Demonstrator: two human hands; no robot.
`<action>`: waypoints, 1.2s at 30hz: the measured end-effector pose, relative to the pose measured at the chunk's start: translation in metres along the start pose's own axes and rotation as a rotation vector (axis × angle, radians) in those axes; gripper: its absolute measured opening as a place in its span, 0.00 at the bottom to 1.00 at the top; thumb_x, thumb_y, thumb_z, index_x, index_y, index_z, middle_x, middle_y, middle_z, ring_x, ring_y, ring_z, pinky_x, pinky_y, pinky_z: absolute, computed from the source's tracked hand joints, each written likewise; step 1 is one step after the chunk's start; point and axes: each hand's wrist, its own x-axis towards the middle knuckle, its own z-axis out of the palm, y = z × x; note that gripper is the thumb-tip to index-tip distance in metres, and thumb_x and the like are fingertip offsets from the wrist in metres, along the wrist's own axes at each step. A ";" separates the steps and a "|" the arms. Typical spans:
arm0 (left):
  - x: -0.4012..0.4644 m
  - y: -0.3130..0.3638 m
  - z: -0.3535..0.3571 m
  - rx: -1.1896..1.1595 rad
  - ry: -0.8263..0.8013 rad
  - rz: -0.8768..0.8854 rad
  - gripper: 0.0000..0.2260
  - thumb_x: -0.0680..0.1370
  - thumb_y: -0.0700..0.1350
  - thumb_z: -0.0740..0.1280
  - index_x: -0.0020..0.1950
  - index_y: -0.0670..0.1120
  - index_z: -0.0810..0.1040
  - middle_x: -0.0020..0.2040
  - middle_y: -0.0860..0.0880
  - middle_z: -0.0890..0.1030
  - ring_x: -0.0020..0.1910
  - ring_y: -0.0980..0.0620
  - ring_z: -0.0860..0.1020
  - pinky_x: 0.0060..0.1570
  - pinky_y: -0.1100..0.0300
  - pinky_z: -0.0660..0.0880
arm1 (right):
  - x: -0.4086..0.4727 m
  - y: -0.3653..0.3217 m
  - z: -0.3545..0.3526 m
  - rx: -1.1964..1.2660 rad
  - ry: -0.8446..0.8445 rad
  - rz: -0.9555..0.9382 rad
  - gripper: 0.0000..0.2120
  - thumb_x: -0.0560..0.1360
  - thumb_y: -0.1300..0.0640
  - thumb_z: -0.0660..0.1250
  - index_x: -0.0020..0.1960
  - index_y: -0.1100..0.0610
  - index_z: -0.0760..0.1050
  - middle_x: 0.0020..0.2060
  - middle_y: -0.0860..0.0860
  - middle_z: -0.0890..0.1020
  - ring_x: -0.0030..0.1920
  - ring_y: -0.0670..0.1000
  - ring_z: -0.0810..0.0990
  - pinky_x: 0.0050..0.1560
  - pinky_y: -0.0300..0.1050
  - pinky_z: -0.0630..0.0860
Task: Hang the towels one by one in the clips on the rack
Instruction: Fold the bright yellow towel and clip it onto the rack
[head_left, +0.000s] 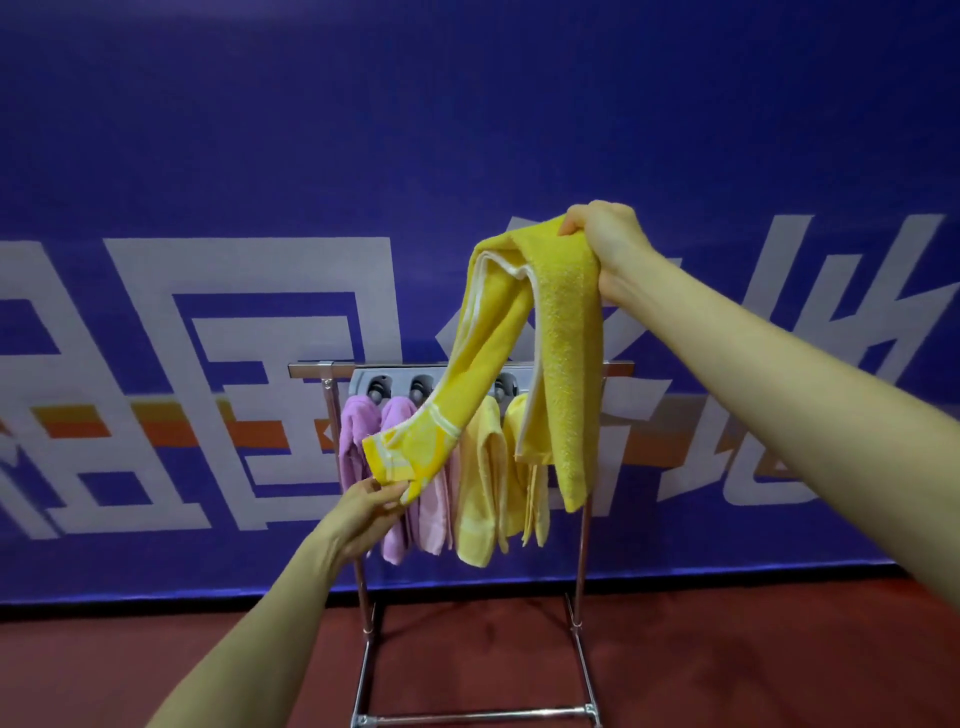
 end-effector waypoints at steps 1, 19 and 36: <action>0.000 -0.001 -0.001 0.019 0.001 -0.025 0.22 0.63 0.36 0.78 0.52 0.33 0.76 0.40 0.44 0.84 0.38 0.53 0.83 0.37 0.64 0.79 | 0.000 0.000 -0.002 -0.004 0.007 -0.001 0.16 0.67 0.68 0.65 0.28 0.55 0.63 0.30 0.51 0.65 0.33 0.51 0.65 0.35 0.42 0.63; 0.003 -0.006 0.023 0.028 0.268 -0.169 0.19 0.75 0.23 0.43 0.43 0.38 0.70 0.31 0.44 0.73 0.18 0.59 0.65 0.15 0.72 0.58 | 0.008 0.008 -0.016 -0.001 -0.096 0.076 0.11 0.64 0.66 0.66 0.30 0.55 0.67 0.32 0.53 0.68 0.37 0.54 0.69 0.40 0.49 0.69; 0.003 -0.024 0.060 0.625 -0.048 -0.311 0.25 0.72 0.28 0.63 0.62 0.52 0.66 0.32 0.46 0.75 0.23 0.54 0.71 0.27 0.61 0.70 | 0.011 -0.001 -0.018 -0.020 -0.328 0.034 0.16 0.69 0.69 0.62 0.29 0.54 0.63 0.29 0.51 0.67 0.27 0.47 0.68 0.27 0.38 0.67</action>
